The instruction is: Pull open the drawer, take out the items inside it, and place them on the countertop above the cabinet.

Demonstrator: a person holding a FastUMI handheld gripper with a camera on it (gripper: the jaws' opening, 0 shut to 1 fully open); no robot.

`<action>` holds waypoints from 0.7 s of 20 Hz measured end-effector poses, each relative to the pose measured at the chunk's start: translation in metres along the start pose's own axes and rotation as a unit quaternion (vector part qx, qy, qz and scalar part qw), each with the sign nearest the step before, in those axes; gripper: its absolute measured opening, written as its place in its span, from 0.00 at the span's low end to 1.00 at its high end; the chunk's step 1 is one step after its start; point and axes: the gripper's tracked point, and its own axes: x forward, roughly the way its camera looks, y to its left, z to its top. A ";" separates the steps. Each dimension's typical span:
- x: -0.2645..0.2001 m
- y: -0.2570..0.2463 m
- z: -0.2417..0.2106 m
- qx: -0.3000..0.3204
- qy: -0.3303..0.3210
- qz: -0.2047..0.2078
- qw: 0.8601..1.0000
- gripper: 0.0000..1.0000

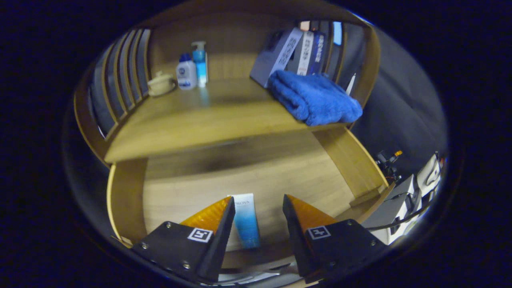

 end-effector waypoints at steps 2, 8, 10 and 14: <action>0.017 0.005 -0.014 0.014 0.041 0.007 0.999 0.72; 0.044 0.019 -0.040 0.004 0.103 0.029 0.994 0.72; 0.052 0.019 -0.046 -0.007 0.119 0.025 0.993 0.72; 0.051 0.019 -0.054 -0.004 0.148 0.030 0.989 0.63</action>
